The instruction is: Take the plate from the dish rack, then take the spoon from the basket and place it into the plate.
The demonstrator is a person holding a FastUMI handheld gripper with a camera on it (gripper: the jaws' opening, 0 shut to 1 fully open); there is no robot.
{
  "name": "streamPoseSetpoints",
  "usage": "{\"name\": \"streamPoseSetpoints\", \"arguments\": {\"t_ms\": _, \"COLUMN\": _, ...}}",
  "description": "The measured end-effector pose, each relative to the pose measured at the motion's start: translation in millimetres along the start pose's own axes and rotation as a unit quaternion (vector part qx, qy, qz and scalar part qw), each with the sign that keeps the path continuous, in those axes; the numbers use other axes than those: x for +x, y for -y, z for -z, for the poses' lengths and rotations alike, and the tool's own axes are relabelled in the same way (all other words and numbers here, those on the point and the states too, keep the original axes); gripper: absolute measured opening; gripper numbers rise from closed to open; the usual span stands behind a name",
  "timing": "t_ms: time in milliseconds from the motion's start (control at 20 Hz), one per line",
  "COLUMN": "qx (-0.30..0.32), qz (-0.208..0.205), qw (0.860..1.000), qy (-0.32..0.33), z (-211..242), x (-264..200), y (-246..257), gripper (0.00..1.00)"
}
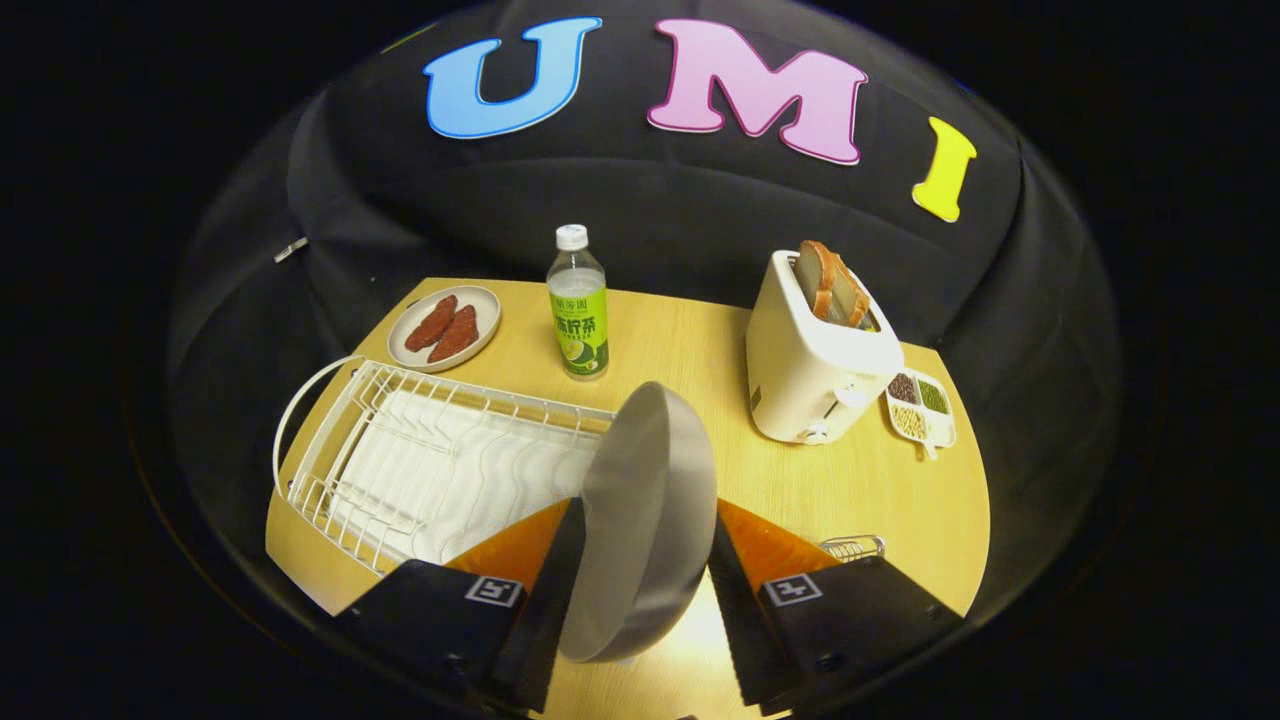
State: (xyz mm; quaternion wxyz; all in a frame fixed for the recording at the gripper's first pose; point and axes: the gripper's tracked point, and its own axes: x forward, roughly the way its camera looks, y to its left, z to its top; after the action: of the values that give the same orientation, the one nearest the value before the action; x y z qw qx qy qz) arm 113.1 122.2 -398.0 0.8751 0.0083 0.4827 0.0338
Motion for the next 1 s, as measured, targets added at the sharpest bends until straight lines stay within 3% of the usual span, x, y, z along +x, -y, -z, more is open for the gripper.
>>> {"name": "streamPoseSetpoints", "arguments": {"t_ms": 50, "qx": 0.005, "qz": 0.013, "qw": 1.0, "qy": -0.002, "z": 2, "x": 5, "y": 4, "gripper": 0.66}}
{"name": "streamPoseSetpoints", "arguments": {"t_ms": 100, "qx": 0.009, "qz": 0.014, "qw": 1.0, "qy": -0.006, "z": 3, "x": 2, "y": -1, "gripper": 0.45}}
{"name": "streamPoseSetpoints", "arguments": {"t_ms": 200, "qx": 0.008, "qz": 0.024, "qw": 1.0, "qy": -0.013, "z": 5, "x": 6, "y": -1, "gripper": 0.44}}
{"name": "streamPoseSetpoints", "arguments": {"t_ms": 350, "qx": 0.007, "qz": 0.071, "qw": 0.997, "qy": -0.033, "z": 8, "x": 4, "y": 10, "gripper": 0.36}}
{"name": "streamPoseSetpoints", "arguments": {"t_ms": 450, "qx": 0.008, "qz": 0.08, "qw": 0.996, "qy": -0.028, "z": 1, "x": 3, "y": 9, "gripper": 0.31}}
{"name": "streamPoseSetpoints", "arguments": {"t_ms": 1000, "qx": -0.144, "qz": 0.126, "qw": 0.981, "qy": 0.027, "z": -49, "x": -2, "y": -12, "gripper": 0.27}}
